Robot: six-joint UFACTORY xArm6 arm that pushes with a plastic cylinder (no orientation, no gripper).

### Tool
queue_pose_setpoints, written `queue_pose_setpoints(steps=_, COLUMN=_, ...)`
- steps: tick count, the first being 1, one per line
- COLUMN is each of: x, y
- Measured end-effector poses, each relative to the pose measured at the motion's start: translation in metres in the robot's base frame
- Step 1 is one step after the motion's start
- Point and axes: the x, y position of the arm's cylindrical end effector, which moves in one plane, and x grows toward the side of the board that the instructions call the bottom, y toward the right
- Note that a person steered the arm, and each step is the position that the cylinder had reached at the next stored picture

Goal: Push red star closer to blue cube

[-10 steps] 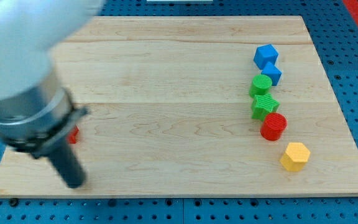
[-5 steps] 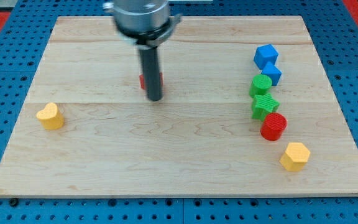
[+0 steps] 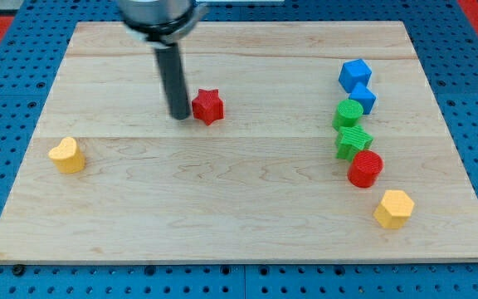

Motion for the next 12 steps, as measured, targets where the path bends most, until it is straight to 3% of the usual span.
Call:
queue_pose_setpoints(steps=1, x=-0.016, y=0.097)
queue_pose_setpoints(steps=2, x=-0.022, y=0.123)
queue_pose_setpoints(steps=6, x=-0.044, y=0.124)
queue_pose_setpoints(steps=9, x=-0.01, y=0.143)
queue_pose_setpoints(steps=10, x=-0.015, y=0.162)
queue_pose_setpoints(steps=12, x=-0.064, y=0.152)
